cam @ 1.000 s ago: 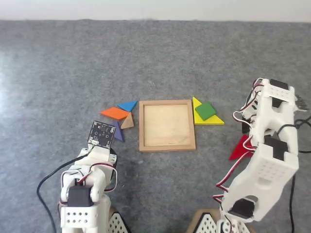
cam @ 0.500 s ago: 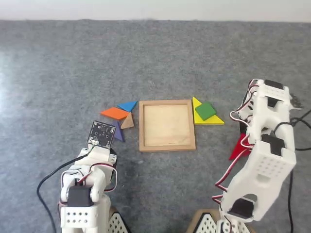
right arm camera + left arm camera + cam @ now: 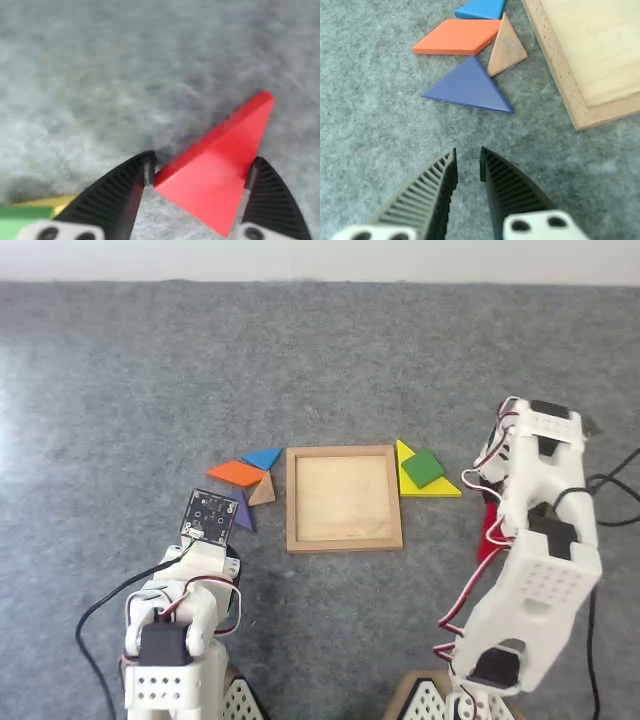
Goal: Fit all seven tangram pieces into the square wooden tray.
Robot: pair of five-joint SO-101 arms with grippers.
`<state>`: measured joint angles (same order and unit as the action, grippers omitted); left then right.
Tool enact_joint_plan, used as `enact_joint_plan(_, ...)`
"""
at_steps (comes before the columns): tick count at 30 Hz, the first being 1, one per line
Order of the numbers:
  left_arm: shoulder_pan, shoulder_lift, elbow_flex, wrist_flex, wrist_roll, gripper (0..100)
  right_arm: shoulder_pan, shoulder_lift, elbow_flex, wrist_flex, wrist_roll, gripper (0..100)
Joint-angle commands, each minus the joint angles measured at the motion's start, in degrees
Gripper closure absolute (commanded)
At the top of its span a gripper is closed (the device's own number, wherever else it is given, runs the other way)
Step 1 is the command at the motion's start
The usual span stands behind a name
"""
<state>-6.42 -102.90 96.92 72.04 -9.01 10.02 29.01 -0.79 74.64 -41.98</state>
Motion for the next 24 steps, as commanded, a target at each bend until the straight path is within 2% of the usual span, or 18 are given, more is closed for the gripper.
enact_joint_plan(1,-0.09,-1.32,-0.48,0.35,-0.18,92,-6.46,-1.36,-7.82,-0.13,9.05,70.3)
enact_joint_plan(9,-0.09,-1.32,-0.48,0.35,-0.18,92,-14.46,1.8,-16.18,8.84,28.31,70.2)
enact_joint_plan(16,-0.09,-1.32,-0.48,0.35,-0.18,92,-13.93,-1.19,-15.56,10.59,35.08,69.8)
enact_joint_plan(18,-0.09,-1.32,-0.48,0.35,-0.18,92,-12.7,-1.54,-15.56,10.77,33.23,69.8)
enact_joint_plan(24,-0.09,-1.32,-0.48,0.35,-0.18,92,-7.69,0.22,-15.65,3.74,19.08,69.8)
